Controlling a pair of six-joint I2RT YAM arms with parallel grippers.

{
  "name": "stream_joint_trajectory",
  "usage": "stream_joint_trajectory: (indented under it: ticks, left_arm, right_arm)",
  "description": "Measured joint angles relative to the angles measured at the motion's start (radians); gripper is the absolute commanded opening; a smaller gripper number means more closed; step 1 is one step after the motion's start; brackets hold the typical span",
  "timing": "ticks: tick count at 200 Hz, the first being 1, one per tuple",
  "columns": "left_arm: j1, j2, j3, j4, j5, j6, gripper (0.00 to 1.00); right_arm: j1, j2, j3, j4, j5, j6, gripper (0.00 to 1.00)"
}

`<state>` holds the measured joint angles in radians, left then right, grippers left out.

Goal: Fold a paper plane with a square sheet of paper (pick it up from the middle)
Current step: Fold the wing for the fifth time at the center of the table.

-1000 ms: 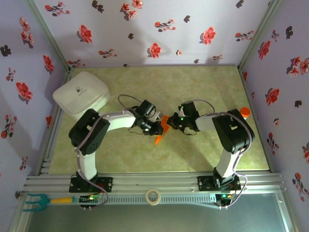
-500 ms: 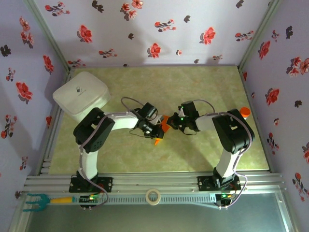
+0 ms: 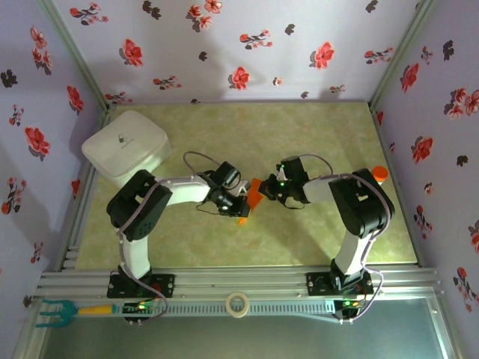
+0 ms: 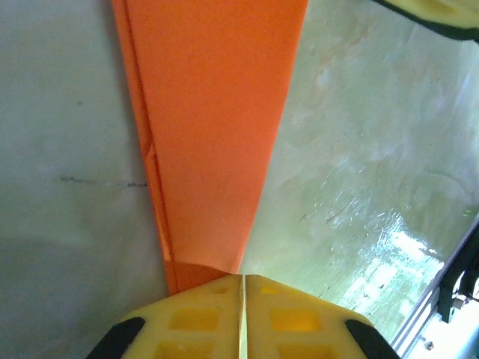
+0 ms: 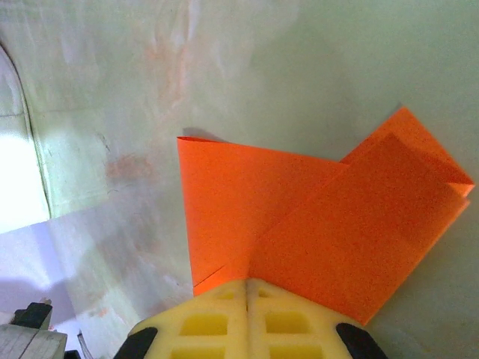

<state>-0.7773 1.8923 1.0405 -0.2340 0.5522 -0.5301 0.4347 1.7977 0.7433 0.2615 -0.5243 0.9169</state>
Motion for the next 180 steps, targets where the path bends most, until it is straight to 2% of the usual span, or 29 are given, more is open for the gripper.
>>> stream_joint_trajectory:
  ticks: [110, 142, 180]
  left_arm:
    - [-0.01, -0.088, -0.076, -0.061, -0.056, 0.037, 0.06]
    - [-0.015, -0.122, -0.076, -0.112, -0.085, 0.035, 0.06]
    - [-0.015, -0.153, -0.034, -0.088, -0.09, 0.0, 0.06]
  right_arm:
    - [0.0, 0.0, 0.0, 0.0, 0.0, 0.0, 0.0]
    - [-0.001, 0.0, 0.0, 0.0, 0.0, 0.0, 0.0]
    - [-0.001, 0.0, 0.0, 0.0, 0.0, 0.0, 0.0]
